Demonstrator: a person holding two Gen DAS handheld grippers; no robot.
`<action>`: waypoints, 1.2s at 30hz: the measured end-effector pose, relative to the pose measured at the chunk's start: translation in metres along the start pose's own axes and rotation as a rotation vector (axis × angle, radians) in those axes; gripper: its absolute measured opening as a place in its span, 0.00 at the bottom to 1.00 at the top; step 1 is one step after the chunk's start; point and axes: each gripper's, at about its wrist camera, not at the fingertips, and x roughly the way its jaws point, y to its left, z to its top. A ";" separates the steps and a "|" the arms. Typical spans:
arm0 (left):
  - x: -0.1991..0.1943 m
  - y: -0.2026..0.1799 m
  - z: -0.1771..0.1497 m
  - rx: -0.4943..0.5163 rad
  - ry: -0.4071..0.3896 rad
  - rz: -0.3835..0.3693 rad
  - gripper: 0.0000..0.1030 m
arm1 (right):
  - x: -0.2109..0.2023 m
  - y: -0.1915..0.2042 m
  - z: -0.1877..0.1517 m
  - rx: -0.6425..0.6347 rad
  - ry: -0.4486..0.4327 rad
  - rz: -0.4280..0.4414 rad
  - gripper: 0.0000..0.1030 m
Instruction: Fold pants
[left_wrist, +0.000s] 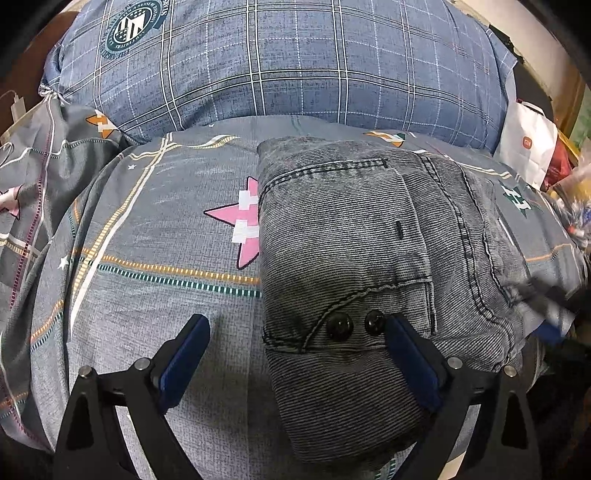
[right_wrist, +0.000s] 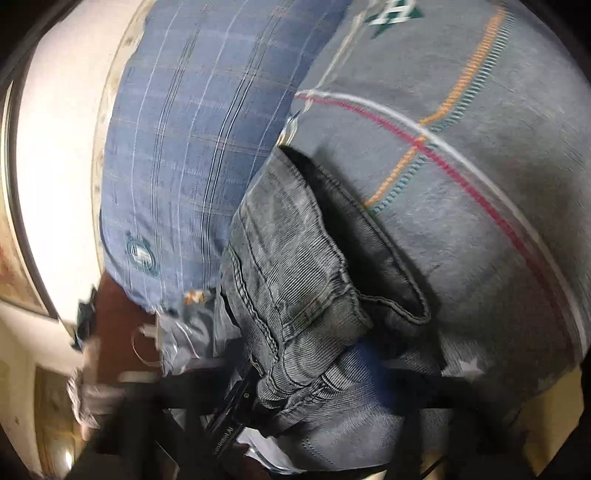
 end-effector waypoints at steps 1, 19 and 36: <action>0.000 0.000 0.000 0.000 0.003 -0.001 0.94 | -0.001 0.005 0.000 -0.023 -0.002 -0.009 0.05; -0.004 -0.027 -0.009 0.140 -0.017 0.158 0.99 | -0.007 -0.016 -0.027 -0.134 0.007 -0.115 0.10; -0.003 -0.025 -0.010 0.126 -0.030 0.126 0.99 | 0.061 0.061 0.058 -0.378 0.156 -0.055 0.25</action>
